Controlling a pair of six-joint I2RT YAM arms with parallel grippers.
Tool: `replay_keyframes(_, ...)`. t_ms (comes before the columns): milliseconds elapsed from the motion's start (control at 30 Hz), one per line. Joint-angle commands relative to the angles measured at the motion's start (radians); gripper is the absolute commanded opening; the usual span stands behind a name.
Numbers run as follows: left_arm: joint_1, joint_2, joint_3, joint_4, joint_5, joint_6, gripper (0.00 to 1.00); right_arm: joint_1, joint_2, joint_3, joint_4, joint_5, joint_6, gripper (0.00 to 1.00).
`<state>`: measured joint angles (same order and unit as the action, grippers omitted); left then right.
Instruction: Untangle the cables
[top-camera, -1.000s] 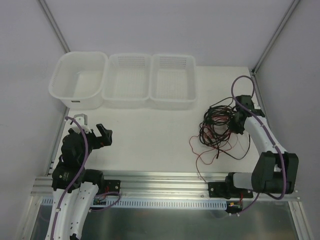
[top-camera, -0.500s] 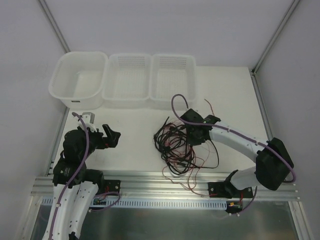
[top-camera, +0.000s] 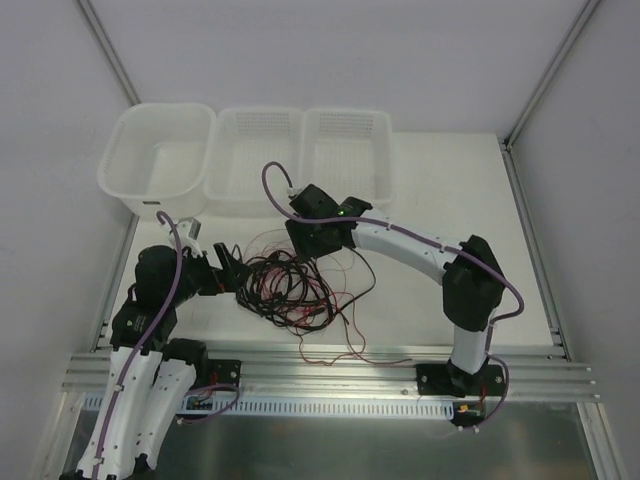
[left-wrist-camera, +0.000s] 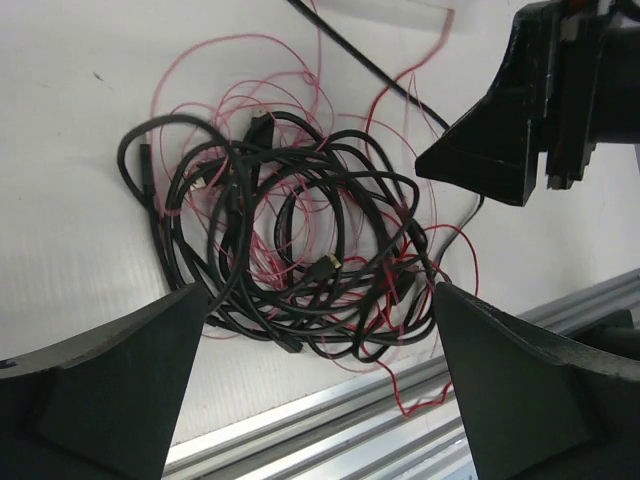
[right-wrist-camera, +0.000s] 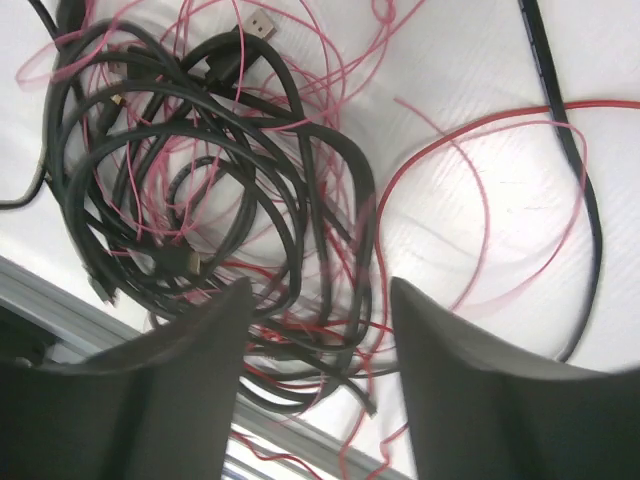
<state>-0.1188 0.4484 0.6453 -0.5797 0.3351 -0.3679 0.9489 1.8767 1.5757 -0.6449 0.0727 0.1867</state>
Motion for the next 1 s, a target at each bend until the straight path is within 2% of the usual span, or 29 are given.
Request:
replay_keyframes(0,-0.007,0.024,-0.016,0.029,0.062,-0.051,0.99,-0.007,-0.091,0.008,-0.05,0.018,-0.061,0.64)
replay_keyframes(67,-0.007,0.041,-0.029,0.03,0.077,-0.062,0.99,-0.004,-0.197,-0.072,-0.059,0.058,-0.061,0.8)
replay_keyframes(200,-0.016,0.079,-0.049,0.032,0.104,-0.075,0.99,0.024,-0.396,-0.244,-0.064,0.136,-0.059,0.84)
replay_keyframes(300,-0.041,0.11,-0.047,0.038,0.099,-0.092,0.99,0.04,-0.505,-0.383,-0.087,0.165,-0.03,0.75)
replay_keyframes(333,-0.053,0.118,-0.047,0.044,0.091,-0.095,0.99,0.044,-0.531,-0.419,-0.088,0.168,-0.02,0.7)
replay_keyframes(467,-0.131,0.177,-0.052,0.076,0.03,-0.112,0.99,0.071,-0.614,-0.572,-0.044,0.153,0.042,0.62)
replay_keyframes(733,-0.278,0.347,-0.068,0.149,-0.111,-0.204,0.99,0.091,-0.531,-0.72,0.155,0.141,0.129,0.54)
replay_keyframes(967,-0.352,0.435,-0.085,0.219,-0.232,-0.261,0.99,0.116,-0.442,-0.706,0.26,0.098,0.149,0.52)
